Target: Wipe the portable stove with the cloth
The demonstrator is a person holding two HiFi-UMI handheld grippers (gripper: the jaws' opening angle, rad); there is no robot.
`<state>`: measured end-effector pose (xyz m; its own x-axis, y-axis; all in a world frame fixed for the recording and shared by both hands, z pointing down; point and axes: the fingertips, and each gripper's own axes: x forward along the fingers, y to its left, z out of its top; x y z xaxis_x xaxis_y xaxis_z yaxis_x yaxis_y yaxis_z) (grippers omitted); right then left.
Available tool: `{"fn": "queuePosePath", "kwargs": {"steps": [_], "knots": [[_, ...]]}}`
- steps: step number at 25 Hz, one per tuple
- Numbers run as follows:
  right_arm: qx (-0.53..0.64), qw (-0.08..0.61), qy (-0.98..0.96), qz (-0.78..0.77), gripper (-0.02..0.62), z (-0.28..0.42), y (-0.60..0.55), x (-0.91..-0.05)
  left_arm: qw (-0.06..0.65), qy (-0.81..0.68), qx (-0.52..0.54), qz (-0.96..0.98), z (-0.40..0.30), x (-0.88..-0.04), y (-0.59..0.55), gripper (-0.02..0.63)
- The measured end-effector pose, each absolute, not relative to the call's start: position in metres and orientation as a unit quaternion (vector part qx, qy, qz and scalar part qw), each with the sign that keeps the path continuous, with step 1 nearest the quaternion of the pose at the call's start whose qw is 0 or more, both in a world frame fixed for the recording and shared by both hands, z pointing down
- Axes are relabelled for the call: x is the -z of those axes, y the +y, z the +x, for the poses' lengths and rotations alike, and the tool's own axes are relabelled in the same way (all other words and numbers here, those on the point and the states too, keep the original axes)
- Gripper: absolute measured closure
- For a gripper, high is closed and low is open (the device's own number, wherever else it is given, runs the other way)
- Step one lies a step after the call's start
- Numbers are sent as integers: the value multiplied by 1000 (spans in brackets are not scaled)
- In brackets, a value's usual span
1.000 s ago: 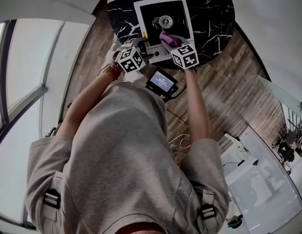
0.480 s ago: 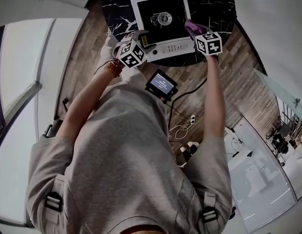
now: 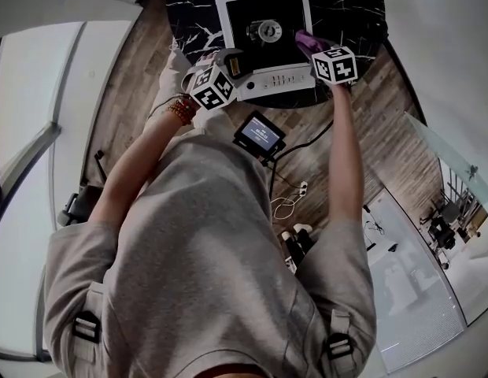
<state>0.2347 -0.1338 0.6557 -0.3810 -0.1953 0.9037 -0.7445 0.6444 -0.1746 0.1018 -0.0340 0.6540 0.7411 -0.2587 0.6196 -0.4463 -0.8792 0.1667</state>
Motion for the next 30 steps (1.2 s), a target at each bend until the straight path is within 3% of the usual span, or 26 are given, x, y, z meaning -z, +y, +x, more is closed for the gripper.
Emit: {"fn": "queuePosePath", "kwargs": {"steps": [30], "knots": [[-287, 522, -758, 264, 472, 216, -169, -654, 147, -185, -312, 920, 102, -649, -30, 383]]}}
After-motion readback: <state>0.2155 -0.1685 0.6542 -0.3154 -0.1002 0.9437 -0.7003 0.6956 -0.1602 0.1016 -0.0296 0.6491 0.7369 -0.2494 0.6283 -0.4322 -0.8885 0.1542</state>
